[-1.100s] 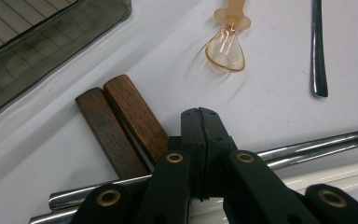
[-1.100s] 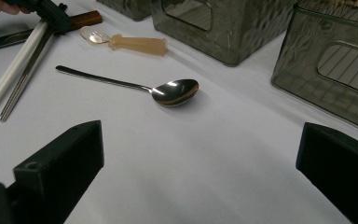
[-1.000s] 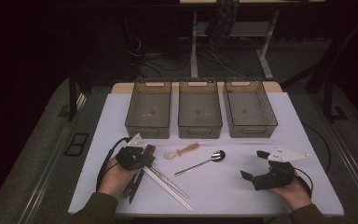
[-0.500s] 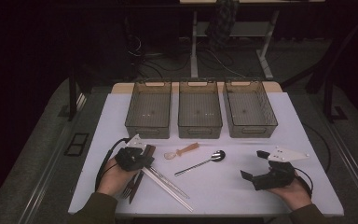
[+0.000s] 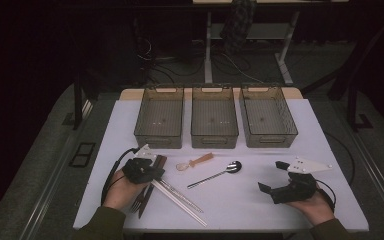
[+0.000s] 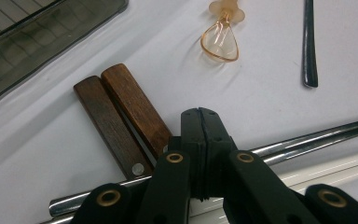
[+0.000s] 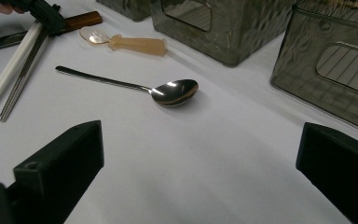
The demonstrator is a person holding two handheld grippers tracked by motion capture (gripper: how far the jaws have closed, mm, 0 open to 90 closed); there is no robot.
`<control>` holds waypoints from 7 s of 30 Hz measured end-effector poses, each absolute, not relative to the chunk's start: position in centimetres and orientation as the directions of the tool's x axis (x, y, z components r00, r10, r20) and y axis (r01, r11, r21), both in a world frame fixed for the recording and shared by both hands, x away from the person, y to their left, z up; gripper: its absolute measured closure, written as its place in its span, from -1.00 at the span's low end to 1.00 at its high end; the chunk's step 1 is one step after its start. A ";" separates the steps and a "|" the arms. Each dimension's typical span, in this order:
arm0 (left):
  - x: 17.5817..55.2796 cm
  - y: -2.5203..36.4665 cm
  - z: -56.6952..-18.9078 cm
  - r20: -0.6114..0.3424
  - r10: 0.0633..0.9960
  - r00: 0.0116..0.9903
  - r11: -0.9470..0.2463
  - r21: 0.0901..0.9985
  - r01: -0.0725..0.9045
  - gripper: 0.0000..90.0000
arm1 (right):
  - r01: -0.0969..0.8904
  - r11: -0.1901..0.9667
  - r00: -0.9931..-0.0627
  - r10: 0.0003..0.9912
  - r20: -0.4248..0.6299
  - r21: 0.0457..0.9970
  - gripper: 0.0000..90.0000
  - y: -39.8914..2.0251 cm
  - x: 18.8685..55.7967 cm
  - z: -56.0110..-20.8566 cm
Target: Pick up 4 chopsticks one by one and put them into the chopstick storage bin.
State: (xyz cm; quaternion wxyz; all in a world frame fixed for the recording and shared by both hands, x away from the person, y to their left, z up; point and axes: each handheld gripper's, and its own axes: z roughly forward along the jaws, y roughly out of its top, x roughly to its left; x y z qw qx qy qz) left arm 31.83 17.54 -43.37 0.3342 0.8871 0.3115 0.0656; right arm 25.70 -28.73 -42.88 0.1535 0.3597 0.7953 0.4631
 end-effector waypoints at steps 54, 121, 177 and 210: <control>31.2 18.1 -43.1 -0.104 0.596 0.797 -0.580 0.630 0.516 0.97 | 0.427 0.311 -0.695 0.713 0.088 0.849 -0.99 -28.8 25.8 -42.9; 30.0 18.6 -42.9 -0.109 0.589 0.801 -0.591 0.618 0.518 0.97 | 0.426 0.304 -0.693 0.715 0.091 0.852 -0.99 -28.9 25.8 -42.7; 22.4 16.0 -43.6 -0.151 0.370 0.917 -0.707 0.594 0.384 0.98 | 0.427 0.308 -0.693 0.716 0.089 0.850 -0.99 -28.7 25.8 -42.8; 23.2 9.1 -43.8 -0.095 0.256 0.962 -0.746 0.614 0.259 0.98 | 0.428 0.304 -0.690 0.719 0.089 0.851 -0.99 -28.8 25.7 -42.7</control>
